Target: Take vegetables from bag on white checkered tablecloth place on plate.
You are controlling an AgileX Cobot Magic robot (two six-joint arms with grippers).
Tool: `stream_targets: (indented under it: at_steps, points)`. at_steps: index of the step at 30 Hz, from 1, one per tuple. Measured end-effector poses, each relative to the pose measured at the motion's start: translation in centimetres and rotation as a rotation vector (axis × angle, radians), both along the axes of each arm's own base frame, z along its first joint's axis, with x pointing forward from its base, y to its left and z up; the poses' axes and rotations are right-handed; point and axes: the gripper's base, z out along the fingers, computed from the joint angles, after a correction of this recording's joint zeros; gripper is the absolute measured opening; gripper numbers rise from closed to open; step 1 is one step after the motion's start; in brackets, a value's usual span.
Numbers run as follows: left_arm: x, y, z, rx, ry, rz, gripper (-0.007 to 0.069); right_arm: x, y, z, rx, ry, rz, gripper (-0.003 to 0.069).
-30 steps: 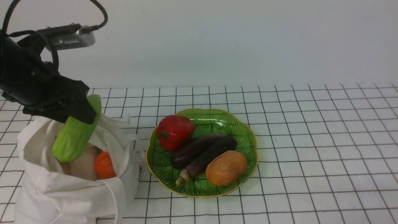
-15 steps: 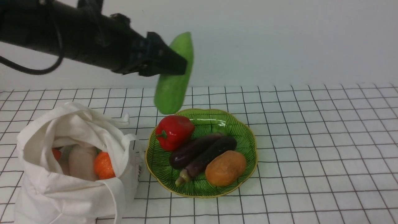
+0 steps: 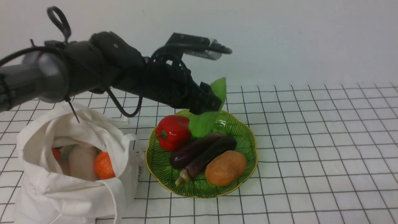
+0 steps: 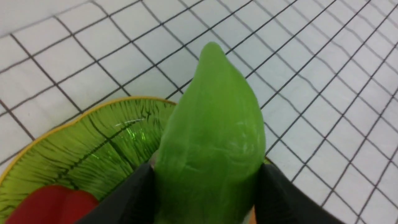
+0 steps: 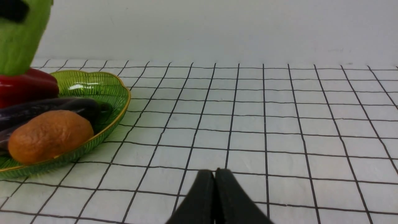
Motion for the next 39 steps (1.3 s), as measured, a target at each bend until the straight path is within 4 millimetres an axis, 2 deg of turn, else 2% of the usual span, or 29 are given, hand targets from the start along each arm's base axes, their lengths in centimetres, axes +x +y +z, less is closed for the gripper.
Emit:
stream_targets:
  at_steps: [2, 7, 10, 13, 16, 19, 22, 25, 26, 28, 29, 30, 33, 35, 36, 38, 39]
  points:
    - [0.5, -0.1, -1.8, 0.019, 0.040, 0.011, 0.0367, 0.0, 0.0, 0.0, 0.000, 0.000, 0.000, -0.0014]
    - [0.9, 0.0, -3.2, 0.034, 0.096, 0.058, 0.0384, 0.0, 0.0, 0.0, -0.001, 0.000, 0.000, -0.0014]
    - [0.9, 0.1, -3.4, 0.047, 0.114, 0.081, 0.0456, 0.0, 0.0, 0.0, -0.002, 0.000, 0.000, -0.0014]
    - [0.8, 0.3, -3.4, 0.058, 0.136, 0.104, 0.0573, 0.0, 0.0, 0.0, -0.003, 0.000, 0.001, -0.0014]
    - [0.6, 0.4, -3.0, 0.062, 0.148, 0.112, 0.0605, 0.0, 0.0, 0.0, -0.003, 0.000, 0.001, -0.0014]
    - [-0.2, 0.8, -1.6, 0.091, 0.147, 0.102, 0.0579, 0.0, 0.0, 0.0, -0.003, 0.000, 0.001, -0.0014]
    - [-1.3, 1.5, 0.8, 0.129, 0.112, 0.092, 0.0479, 0.0, 0.0, 0.0, -0.003, 0.000, 0.001, -0.0014]
    - [-4.1, 3.5, 6.1, 0.203, 0.029, 0.108, 0.0215, 0.0, 0.0, 0.0, -0.003, 0.000, 0.001, -0.0014]
    - [-5.6, 4.5, 8.5, 0.232, -0.022, 0.131, 0.0107, 0.0, 0.0, 0.0, -0.003, 0.000, 0.001, -0.0014]
    - [-7.6, 5.9, 11.3, 0.248, -0.076, 0.177, 0.0041, 0.0, 0.0, 0.0, -0.003, 0.000, 0.001, -0.0014]
    - [-7.9, 6.1, 11.6, 0.260, -0.088, 0.185, 0.0036, 0.0, 0.0, 0.0, -0.003, 0.000, 0.001, -0.0014]
    - [-10.6, 7.9, 14.9, 0.242, -0.149, 0.274, 0.0008, 0.0, 0.0, 0.0, -0.003, 0.000, 0.001, -0.0014]
    - [-15.8, 11.0, 19.6, 0.184, -0.278, 0.428, -0.0006, 0.0, 0.0, 0.0, -0.003, 0.000, 0.001, -0.0014]
    - [-18.4, 12.4, 21.3, 0.136, -0.336, 0.480, -0.0008, 0.0, 0.0, 0.0, -0.003, 0.000, 0.001, -0.0014]
    - [-21.7, 14.0, 22.8, 0.082, -0.414, 0.531, -0.0008, 0.0, 0.0, 0.0, -0.003, 0.000, 0.001, -0.0014]
    - [-25.0, 15.4, 23.7, 0.010, -0.491, 0.567, -0.0008, 0.0, 0.0, 0.0, -0.003, 0.000, 0.001, -0.0014]
    - [-27.6, 16.5, 23.8, -0.061, -0.555, 0.589, -0.0008, 0.0, 0.0, 0.0, -0.003, 0.000, 0.001, -0.0014]
